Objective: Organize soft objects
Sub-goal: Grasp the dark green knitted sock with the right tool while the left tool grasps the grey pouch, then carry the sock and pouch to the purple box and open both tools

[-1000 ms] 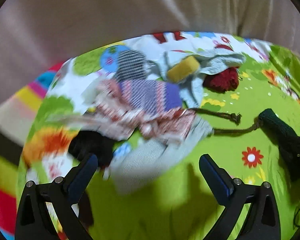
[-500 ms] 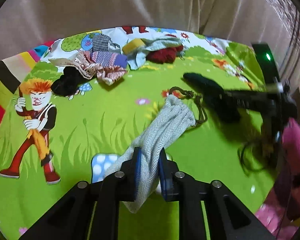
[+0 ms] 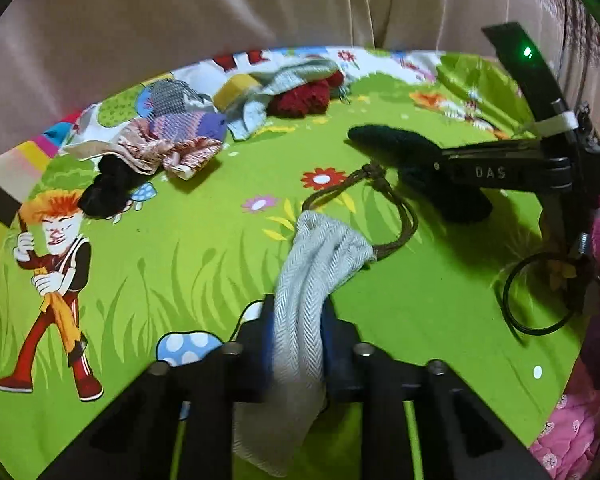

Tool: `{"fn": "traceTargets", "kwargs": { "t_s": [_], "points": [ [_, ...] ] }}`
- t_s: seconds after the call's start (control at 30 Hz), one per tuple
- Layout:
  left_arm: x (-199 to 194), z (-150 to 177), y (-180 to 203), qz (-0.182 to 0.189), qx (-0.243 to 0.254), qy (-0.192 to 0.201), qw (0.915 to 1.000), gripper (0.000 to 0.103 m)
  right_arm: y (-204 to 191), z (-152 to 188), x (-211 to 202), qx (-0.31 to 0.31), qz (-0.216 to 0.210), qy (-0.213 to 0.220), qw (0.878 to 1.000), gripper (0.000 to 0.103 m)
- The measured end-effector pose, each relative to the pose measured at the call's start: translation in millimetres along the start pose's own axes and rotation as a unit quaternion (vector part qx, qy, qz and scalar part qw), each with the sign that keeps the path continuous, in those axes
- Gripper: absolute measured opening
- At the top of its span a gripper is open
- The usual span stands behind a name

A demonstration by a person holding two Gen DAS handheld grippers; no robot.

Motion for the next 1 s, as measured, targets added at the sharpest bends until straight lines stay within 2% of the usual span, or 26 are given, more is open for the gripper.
{"fn": "traceTargets", "kwargs": {
  "t_s": [0.27,0.43,0.6,0.8,1.0],
  "points": [
    [-15.3,2.4,-8.6,0.007,-0.070,0.035,0.9969,0.014,-2.2,-2.4,1.8,-0.007,0.014,-0.002,1.000,0.022],
    [-32.5,3.6,-22.5,0.016,-0.126,0.045,0.9909,0.014,-2.3,-2.2,1.4,-0.007,0.015,-0.001,1.000,0.022],
    [-61.4,5.2,-33.0,0.013,-0.150,0.057,0.9870,0.014,-1.0,-2.8,-3.1,-0.003,0.014,0.009,1.000,0.022],
    [-102.2,6.8,-45.1,0.008,-0.168,0.082,0.9824,0.014,16.7,8.2,-43.5,0.098,-0.019,0.074,0.992,0.022],
    [-124.1,12.6,-48.5,0.013,-0.186,0.095,0.9779,0.014,2.7,20.3,-84.5,0.084,-0.035,0.087,0.992,0.022]
  ]
}}
Point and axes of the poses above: each gripper's, at about its wrist camera, not at the fingertips, and x roughly the way its jaws point, y to its right, z to its underside, the point moved 4 cm from there along x, roughly the way its jaws point, and after that the axes turned 8 degrees about -x, right-handed, at the moved point
